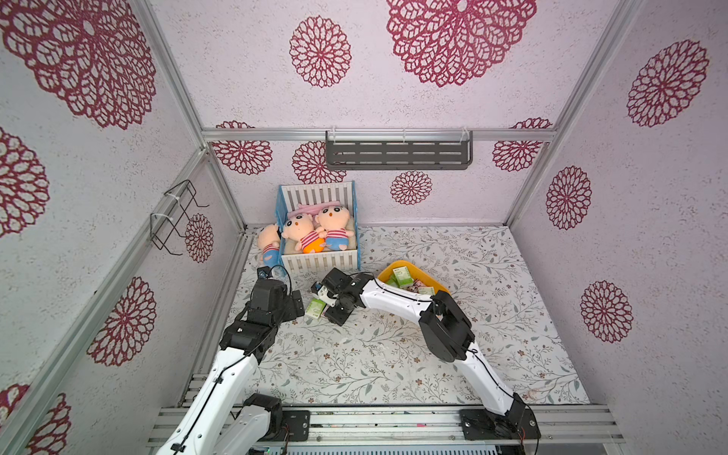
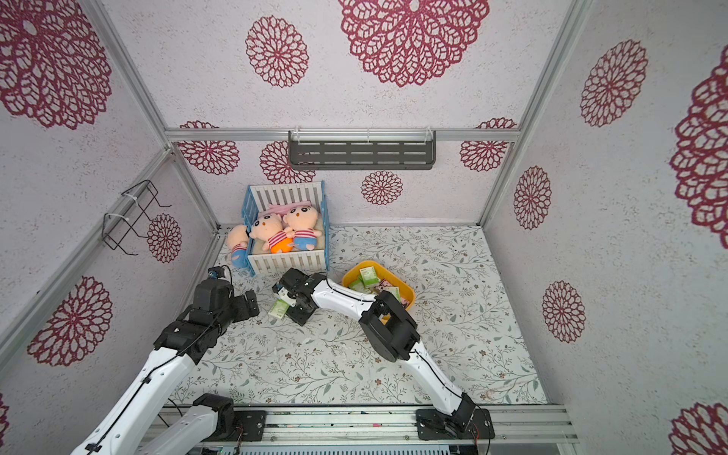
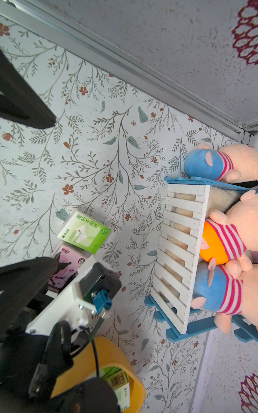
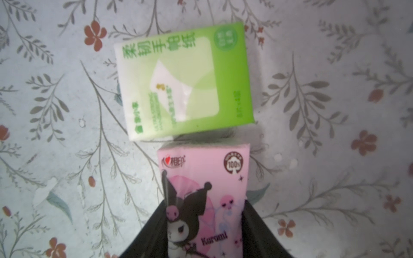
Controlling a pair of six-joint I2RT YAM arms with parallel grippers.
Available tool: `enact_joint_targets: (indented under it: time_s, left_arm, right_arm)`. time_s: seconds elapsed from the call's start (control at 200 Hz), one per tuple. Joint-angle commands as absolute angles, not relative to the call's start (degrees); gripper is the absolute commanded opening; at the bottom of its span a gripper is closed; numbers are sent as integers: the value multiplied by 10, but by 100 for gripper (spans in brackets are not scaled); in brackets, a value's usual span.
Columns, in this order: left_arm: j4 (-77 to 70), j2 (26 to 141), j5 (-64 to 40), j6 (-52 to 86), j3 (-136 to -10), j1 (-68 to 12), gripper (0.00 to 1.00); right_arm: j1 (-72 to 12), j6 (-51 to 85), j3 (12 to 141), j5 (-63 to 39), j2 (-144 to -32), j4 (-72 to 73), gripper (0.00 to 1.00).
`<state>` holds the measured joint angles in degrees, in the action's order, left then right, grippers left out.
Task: Put the pocket tissues into the storage box
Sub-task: Pick up the pocket tissues from the center of the board, then place the pocket tissues in the storage box.
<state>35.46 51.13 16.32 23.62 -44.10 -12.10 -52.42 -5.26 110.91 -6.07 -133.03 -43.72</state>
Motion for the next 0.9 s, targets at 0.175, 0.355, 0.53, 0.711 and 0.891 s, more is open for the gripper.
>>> enact_joint_targets:
  time_s: [0.175,0.355,0.53,0.711,0.891]
  left_arm:
    - [357,520,168,233,-454,-129,97]
    - [354,524,167,233,-453,-130,97]
    - [353,527,166,235,-453,-130,97]
    - [355,526,168,237,-453,-130,97]
    - [356,526,169,235,-452,-131,97]
  right_arm:
    - [-440,7,932,-100,-1075,-322,49]
    - [-362,30,812,-103,-961,-302,48]
    - [-317,54,763,-123,-942,-295,48]
    - [-315,90,788,-153,-979,-290,48]
    - [-314,115,794,-152,-1007,-285,48]
